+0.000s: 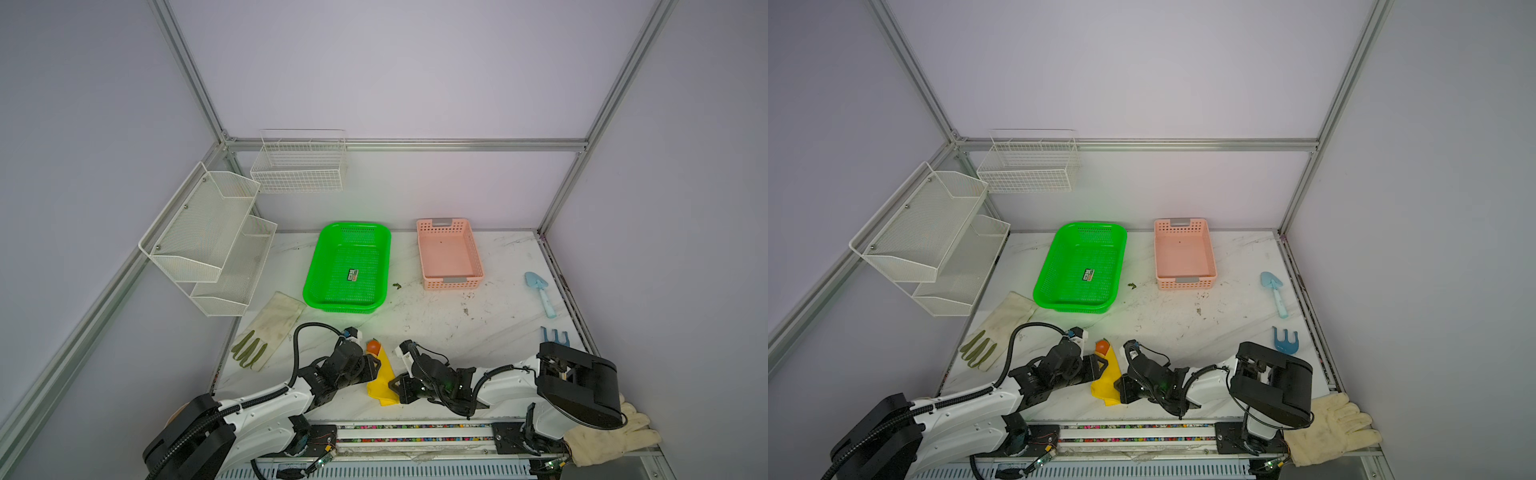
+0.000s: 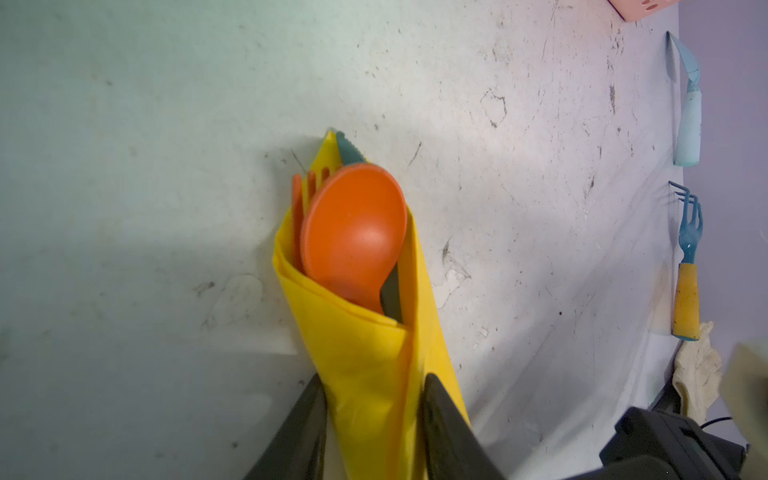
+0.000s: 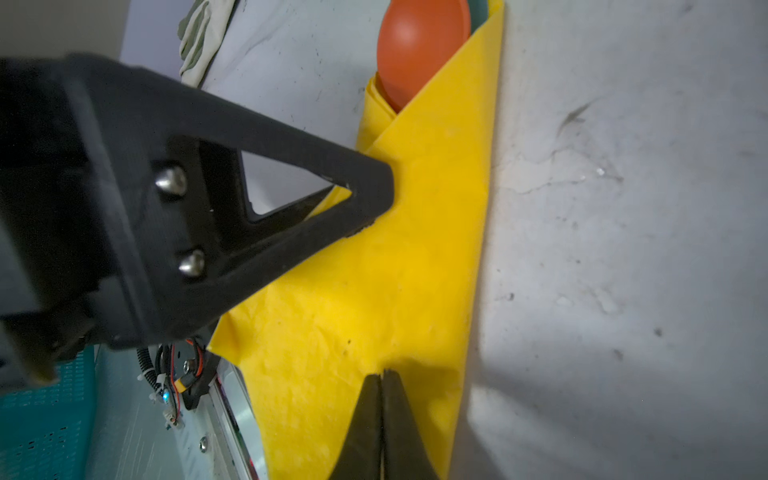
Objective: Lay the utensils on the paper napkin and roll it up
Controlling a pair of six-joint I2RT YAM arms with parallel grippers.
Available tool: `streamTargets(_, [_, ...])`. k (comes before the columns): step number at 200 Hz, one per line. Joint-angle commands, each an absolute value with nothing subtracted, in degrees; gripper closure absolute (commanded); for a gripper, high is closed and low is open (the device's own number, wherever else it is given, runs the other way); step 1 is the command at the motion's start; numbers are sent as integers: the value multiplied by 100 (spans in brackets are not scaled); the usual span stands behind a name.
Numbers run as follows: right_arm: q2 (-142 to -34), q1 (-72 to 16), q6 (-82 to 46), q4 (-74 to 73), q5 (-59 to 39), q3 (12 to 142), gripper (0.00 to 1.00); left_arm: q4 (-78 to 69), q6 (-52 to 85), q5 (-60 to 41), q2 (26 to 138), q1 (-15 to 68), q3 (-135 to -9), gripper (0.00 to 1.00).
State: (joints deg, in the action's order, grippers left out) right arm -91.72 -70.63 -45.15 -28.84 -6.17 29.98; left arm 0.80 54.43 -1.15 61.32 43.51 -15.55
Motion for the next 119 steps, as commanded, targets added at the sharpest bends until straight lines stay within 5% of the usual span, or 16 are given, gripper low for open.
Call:
streamTargets(1, [-9052,-7119,-4619,-2839,-537,2947,94,391,5336,-201,6467,4324,-1843,65])
streamTargets(59, [-8801,-7134,-4681,-2725,-443,2809,91,515,5370,-145,6907,4324,-2007,76])
streamTargets(119, [-7899,-6899,-4757,-2285,-349,2639,67,185,5448,-174,6910,4324,-1840,88])
